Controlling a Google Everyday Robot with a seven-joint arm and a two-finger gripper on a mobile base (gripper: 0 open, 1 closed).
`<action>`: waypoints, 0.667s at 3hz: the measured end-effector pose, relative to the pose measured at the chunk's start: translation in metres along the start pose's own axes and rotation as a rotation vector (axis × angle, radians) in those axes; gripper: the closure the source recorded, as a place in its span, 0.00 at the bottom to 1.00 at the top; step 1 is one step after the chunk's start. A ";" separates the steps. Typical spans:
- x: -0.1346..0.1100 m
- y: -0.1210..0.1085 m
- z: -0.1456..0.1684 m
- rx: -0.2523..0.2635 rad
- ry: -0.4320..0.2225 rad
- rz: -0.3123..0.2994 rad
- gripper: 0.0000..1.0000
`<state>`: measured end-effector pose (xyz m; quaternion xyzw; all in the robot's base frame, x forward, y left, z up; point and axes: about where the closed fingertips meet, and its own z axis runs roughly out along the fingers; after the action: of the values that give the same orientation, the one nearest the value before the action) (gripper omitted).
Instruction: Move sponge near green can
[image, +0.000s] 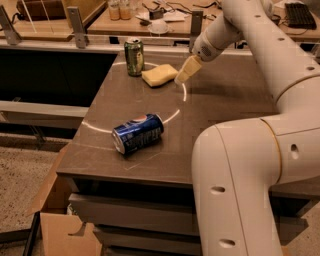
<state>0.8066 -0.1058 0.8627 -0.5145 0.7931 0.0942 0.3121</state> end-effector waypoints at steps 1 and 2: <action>0.028 -0.023 -0.055 0.097 -0.001 0.011 0.00; 0.072 -0.047 -0.128 0.226 0.018 0.042 0.00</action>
Offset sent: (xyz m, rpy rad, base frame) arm -0.0845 -0.2548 0.1221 -0.1220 -0.2641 -0.3371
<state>0.7766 -0.2417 0.9287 -0.4600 0.8121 0.0059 0.3589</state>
